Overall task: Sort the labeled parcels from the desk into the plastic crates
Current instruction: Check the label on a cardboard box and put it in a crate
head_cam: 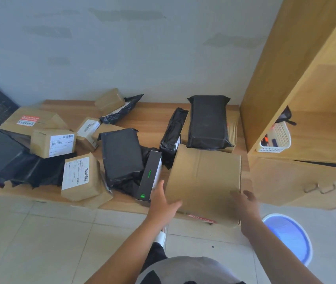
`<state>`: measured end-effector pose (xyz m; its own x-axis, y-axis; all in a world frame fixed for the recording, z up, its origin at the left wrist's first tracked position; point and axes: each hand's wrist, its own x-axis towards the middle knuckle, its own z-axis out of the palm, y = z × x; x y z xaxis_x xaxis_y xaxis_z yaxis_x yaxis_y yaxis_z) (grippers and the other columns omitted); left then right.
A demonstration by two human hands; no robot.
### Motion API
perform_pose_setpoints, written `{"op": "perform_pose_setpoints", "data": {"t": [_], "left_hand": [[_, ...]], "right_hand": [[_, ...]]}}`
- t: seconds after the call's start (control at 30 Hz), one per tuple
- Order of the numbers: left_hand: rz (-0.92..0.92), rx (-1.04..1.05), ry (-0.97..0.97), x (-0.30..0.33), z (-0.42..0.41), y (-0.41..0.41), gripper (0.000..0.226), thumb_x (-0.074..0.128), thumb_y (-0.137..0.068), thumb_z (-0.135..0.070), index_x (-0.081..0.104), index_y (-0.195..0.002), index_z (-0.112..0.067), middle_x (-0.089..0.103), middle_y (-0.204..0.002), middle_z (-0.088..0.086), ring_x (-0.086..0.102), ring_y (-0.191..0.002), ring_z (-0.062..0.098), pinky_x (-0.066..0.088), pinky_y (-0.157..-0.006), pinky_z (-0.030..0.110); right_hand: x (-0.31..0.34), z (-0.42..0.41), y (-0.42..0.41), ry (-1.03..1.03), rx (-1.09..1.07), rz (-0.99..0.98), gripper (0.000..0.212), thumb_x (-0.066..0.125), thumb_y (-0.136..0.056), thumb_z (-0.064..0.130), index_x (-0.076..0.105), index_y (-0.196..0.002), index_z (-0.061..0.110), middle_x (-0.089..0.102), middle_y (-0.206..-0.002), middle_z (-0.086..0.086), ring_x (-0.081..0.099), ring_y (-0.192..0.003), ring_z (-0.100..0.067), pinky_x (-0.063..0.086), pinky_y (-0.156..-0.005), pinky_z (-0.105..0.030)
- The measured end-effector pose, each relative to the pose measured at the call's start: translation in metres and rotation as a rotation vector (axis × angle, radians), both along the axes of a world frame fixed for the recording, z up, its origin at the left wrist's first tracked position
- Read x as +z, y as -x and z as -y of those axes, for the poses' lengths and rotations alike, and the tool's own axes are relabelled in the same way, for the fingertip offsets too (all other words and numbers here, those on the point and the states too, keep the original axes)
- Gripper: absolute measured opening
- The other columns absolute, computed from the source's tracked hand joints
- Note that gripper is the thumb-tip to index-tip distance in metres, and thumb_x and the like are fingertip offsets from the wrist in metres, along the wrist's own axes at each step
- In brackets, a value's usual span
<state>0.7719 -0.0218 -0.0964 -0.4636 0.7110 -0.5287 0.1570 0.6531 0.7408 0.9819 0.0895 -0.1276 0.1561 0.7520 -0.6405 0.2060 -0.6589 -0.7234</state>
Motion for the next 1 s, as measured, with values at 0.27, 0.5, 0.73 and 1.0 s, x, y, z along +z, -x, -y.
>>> {"op": "perform_pose_setpoints", "data": {"t": [0.27, 0.5, 0.73, 1.0], "left_hand": [[0.055, 0.100, -0.015, -0.001, 0.009, -0.013, 0.088, 0.071, -0.093, -0.017, 0.019, -0.162, -0.032, 0.038, -0.160, -0.001, 0.055, -0.089, -0.004, 0.040, -0.063, 0.017], [-0.027, 0.112, -0.207, 0.034, 0.014, -0.021, 0.075, 0.074, -0.091, -0.017, 0.036, -0.154, -0.034, 0.056, -0.136, -0.008, 0.058, -0.113, 0.006, 0.045, -0.087, 0.026], [0.019, 0.117, -0.421, 0.086, -0.005, -0.017, 0.066, 0.070, -0.096, -0.019, 0.041, -0.149, -0.043, 0.063, -0.128, -0.014, 0.065, -0.115, 0.007, 0.053, -0.084, 0.027], [-0.062, -0.014, -0.296, 0.089, -0.019, -0.012, 0.053, 0.064, -0.100, -0.027, 0.045, -0.147, -0.041, 0.064, -0.134, -0.008, 0.064, -0.113, 0.013, 0.053, -0.094, 0.035]], "right_hand": [[0.003, 0.014, -0.033, 0.089, 0.072, -0.138, 0.022, 0.063, -0.096, 0.023, 0.069, -0.116, 0.030, 0.068, -0.117, -0.001, 0.060, -0.104, -0.025, 0.043, -0.084, -0.036], [0.065, 0.009, -0.056, -0.097, 0.071, -0.165, 0.017, 0.057, -0.100, 0.021, 0.070, -0.088, 0.021, 0.066, -0.093, -0.006, 0.056, -0.084, -0.023, 0.039, -0.069, -0.031], [0.125, -0.003, -0.060, -0.288, 0.085, -0.227, 0.023, 0.064, -0.099, 0.029, 0.076, -0.080, 0.032, 0.073, -0.082, 0.015, 0.064, -0.091, -0.013, 0.049, -0.087, -0.037], [0.118, 0.005, -0.061, -0.281, 0.114, -0.255, 0.023, 0.063, -0.100, 0.020, 0.071, -0.084, 0.034, 0.071, -0.093, 0.006, 0.063, -0.095, -0.022, 0.051, -0.102, -0.052]]}}
